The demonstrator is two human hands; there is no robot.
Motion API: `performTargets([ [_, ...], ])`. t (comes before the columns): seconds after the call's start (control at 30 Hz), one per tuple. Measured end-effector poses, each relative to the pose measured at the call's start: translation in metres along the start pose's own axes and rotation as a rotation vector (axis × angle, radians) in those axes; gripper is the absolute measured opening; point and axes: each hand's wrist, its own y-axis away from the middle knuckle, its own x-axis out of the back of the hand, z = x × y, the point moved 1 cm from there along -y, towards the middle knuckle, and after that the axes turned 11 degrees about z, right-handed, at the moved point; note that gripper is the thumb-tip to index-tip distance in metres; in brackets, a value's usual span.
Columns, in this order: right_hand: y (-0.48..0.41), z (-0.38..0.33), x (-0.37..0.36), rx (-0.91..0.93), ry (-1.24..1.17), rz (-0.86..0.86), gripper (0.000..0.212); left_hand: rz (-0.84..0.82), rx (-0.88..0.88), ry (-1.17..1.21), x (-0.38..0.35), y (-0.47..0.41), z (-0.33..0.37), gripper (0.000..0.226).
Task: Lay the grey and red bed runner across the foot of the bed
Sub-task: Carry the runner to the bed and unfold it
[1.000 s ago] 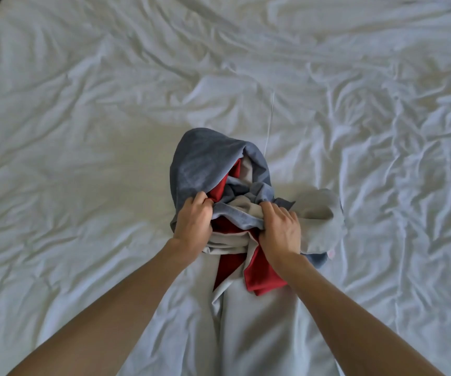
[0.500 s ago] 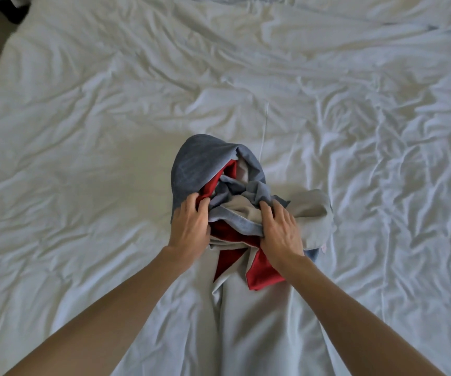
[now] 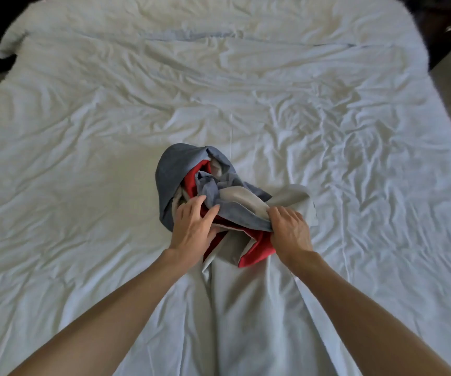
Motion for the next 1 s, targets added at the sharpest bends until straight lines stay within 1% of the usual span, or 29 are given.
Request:
performTargets([
  [0.1,0.021,0.013,0.016,-0.046,0.005,0.029,0.009,0.028,-0.058,0.059,0.006,-0.006,0.028,0.045],
  [0.23,0.053,0.032,0.042,-0.073,-0.026,0.083,0.005,-0.021,-0.088,0.133,0.011,-0.011,0.067,0.027],
  [0.3,0.066,0.046,0.053,-0.069,-0.009,0.065,0.008,-0.033,-0.088,0.141,0.013,-0.008,0.087,0.023],
  [0.43,0.082,0.083,0.073,-0.037,0.076,0.027,0.022,-0.011,-0.099,0.124,0.013,0.001,0.13,0.023],
  [0.6,0.1,0.131,0.098,0.006,0.059,0.057,0.02,0.036,-0.071,0.11,0.012,0.007,0.193,0.022],
  [0.73,0.115,0.174,0.116,0.055,0.076,0.031,0.02,0.038,-0.021,0.109,0.009,0.01,0.241,0.023],
  [0.83,0.126,0.202,0.126,0.069,0.086,0.019,0.023,0.007,-0.033,0.082,0.006,0.013,0.271,0.023],
  [1.0,0.135,0.232,0.137,0.063,0.123,0.021,0.025,0.03,-0.085,0.073,0.002,0.013,0.301,0.017],
])
